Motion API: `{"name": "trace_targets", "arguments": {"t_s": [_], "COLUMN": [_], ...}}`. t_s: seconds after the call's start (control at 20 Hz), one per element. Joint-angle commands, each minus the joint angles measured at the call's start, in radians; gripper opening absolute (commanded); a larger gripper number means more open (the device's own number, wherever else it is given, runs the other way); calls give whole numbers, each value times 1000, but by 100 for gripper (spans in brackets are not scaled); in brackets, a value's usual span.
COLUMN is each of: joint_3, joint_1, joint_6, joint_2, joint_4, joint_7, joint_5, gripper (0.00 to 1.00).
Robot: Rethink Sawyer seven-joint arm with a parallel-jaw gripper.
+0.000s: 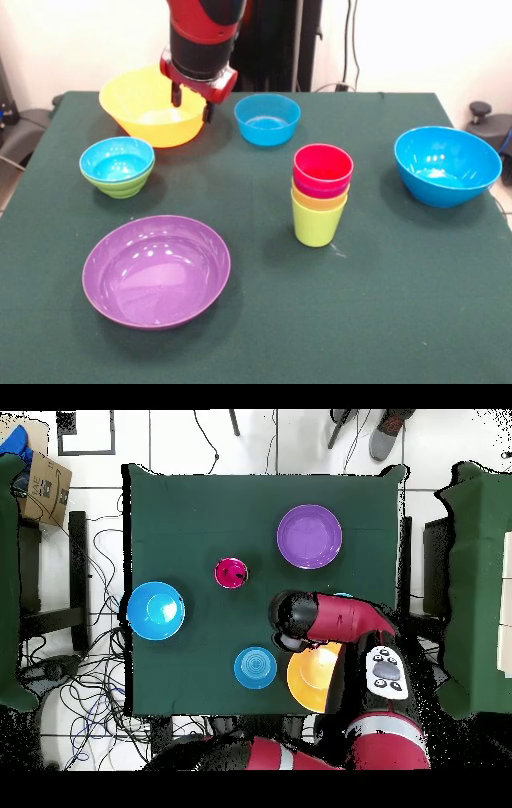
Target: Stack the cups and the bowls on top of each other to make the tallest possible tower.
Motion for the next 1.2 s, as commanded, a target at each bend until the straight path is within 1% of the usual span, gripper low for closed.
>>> {"name": "trace_targets", "arguments": {"t_s": [0.05,0.15,0.35,0.65,0.9,1.2], "joint_3": [118,116,102,100,112,115], "joint_1": [-18,-16,-5,-5,-28,-36], "joint_6": [-149,-162,-153,-160,-144,-161], "joint_2": [65,70,69,76,103,112], "joint_4": [60,62,56,52,30,24], "joint_7": [87,90,83,75,26,20], "joint_5": [44,47,48,45,25,17], "gripper": [100,100,100,100,100,100]}}
